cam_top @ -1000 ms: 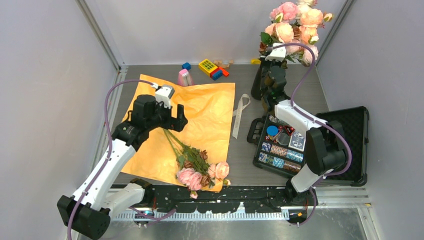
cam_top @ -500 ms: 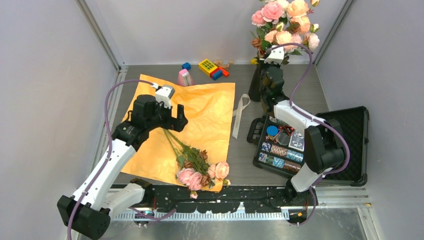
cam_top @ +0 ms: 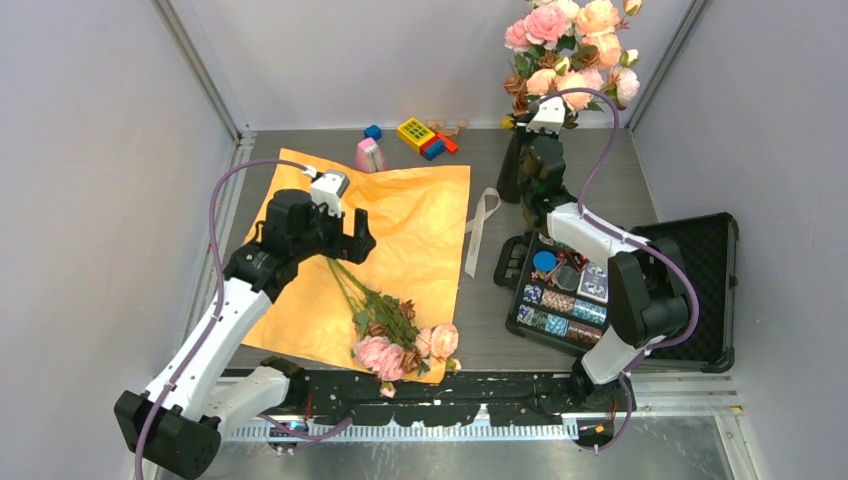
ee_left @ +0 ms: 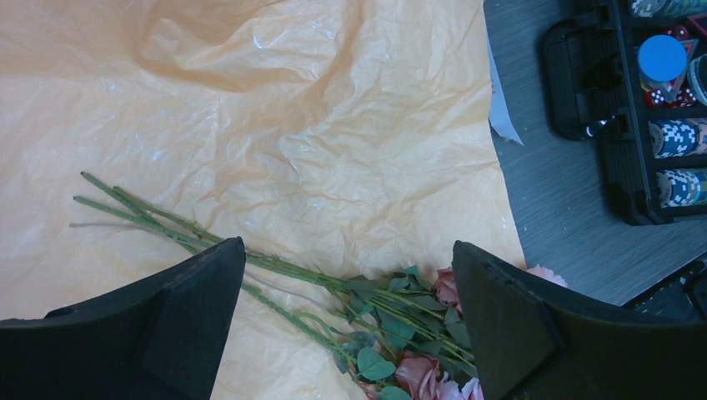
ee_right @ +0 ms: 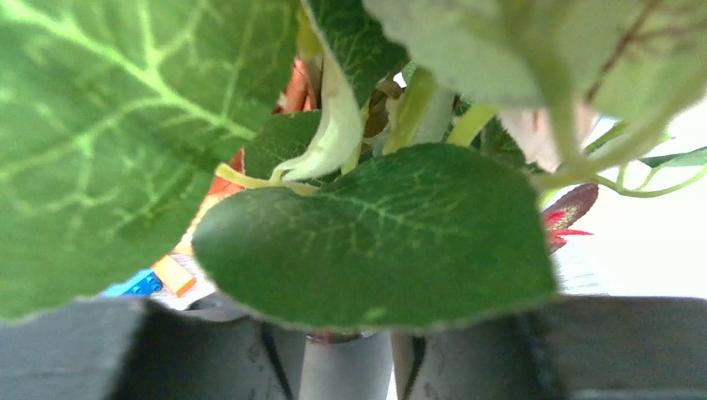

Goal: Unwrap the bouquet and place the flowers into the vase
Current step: Insert the fake flower into the vase.

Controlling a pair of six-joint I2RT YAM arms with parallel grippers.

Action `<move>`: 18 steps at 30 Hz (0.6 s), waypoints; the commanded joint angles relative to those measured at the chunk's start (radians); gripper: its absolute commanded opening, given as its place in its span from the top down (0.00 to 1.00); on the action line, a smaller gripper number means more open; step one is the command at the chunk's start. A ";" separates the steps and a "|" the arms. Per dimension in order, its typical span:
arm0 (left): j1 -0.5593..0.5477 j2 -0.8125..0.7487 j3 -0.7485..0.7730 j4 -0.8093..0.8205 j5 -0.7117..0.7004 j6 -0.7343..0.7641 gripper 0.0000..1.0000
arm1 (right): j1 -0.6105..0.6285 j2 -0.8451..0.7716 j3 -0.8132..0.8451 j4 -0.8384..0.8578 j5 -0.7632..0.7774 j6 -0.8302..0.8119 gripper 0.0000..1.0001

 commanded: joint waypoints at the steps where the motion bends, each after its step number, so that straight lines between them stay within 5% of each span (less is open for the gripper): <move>1: 0.001 -0.015 -0.002 0.023 0.008 0.010 0.02 | -0.003 -0.042 -0.012 0.032 0.022 0.016 0.56; 18: 0.002 -0.020 -0.002 0.022 -0.007 0.010 0.02 | -0.003 -0.238 -0.128 -0.096 -0.031 0.064 0.20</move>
